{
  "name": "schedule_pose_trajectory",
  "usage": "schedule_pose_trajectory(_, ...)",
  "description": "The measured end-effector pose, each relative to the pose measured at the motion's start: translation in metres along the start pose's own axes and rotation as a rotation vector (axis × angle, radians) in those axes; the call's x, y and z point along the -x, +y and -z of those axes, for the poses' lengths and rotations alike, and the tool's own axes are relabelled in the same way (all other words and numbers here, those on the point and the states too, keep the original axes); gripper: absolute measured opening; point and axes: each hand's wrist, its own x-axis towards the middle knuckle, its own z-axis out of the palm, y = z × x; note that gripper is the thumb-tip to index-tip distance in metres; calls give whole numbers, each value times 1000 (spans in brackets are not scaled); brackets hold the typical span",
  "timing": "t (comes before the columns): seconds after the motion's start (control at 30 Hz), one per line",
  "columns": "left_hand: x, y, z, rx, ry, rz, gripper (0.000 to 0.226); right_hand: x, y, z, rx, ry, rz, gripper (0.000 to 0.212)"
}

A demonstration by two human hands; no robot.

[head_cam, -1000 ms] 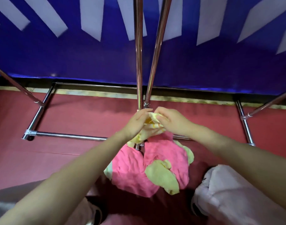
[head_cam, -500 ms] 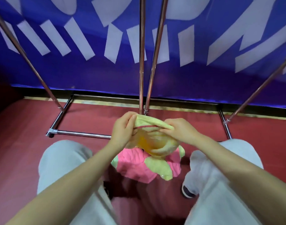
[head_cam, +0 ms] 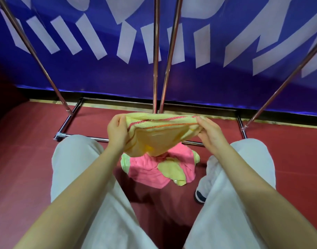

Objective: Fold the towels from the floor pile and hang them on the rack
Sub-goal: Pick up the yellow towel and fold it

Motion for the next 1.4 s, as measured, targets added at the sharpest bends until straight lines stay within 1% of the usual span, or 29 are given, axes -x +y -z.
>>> schedule_pose_trajectory(0.03, 1, -1, -2, 22, -24, 47, 25, 1, -1, -2, 69, 54, 29, 14)
schedule_pose_trajectory(0.07, 3, -2, -5, 37, -61, 108, 28, 3, -2, -5, 232, 111, 86, 14)
schedule_pose_trajectory(0.13, 7, -5, -13, 56, -145, 229, 30, 8, -1, -12, 662, 215, 237, 14)
schedule_pose_trajectory(0.17, 10, -7, -17, 73, -179, 280, 28, 11, 0, -17, 788, 210, 307, 14)
schedule_pose_trajectory(0.2, 15, -9, -22, 102, -208, 330, 24, 13, 1, -22, 836, 176, 343, 12)
schedule_pose_trajectory(0.27, 28, -7, -30, 180, -269, 429, 13, 18, 4, -33, 847, 102, 357, 8)
schedule_pose_trajectory(0.33, 39, -2, -38, 212, -331, 456, 16, 22, 9, -42, 823, 40, 345, 9)
schedule_pose_trajectory(0.47, 58, 6, -46, 262, -462, 410, 30, 28, 20, -56, 745, -93, 347, 19)
schedule_pose_trajectory(0.57, 70, 9, -47, 332, -518, 375, 30, 28, 27, -63, 770, -134, 343, 18)
schedule_pose_trajectory(0.63, 74, 10, -46, 400, -488, 361, 26, 26, 29, -68, 752, -129, 329, 16)
schedule_pose_trajectory(0.7, 75, 7, -43, 431, -425, 338, 25, 25, 32, -71, 732, -112, 312, 15)
schedule_pose_trajectory(0.77, 76, 2, -40, 394, -379, 272, 29, 24, 36, -74, 732, -95, 309, 13)
schedule_pose_trajectory(0.87, 81, 2, -35, 320, -324, 192, 19, 23, 42, -76, 740, -75, 301, 10)
schedule_pose_trajectory(0.97, 77, 2, -34, 294, -232, 184, 14, 25, 46, -77, 724, -89, 297, 6)
schedule_pose_trajectory(1.03, 71, 2, -31, 325, -166, 194, 14, 25, 50, -76, 734, -135, 258, 2)
schedule_pose_trajectory(1.1, 64, 1, -28, 344, -125, 197, 14, 24, 54, -73, 810, -199, 225, 6)
schedule_pose_trajectory(1.17, 57, 1, -22, 358, -84, 195, 15, 22, 59, -69, 883, -238, 238, 14)
schedule_pose_trajectory(1.27, 42, -1, -11, 411, -3, 229, 19, 20, 61, -60, 935, -244, 270, 27)
schedule_pose_trajectory(1.4, 26, -7, 3, 451, 40, 252, 21, 14, 69, -42, 1016, -272, 224, 34)
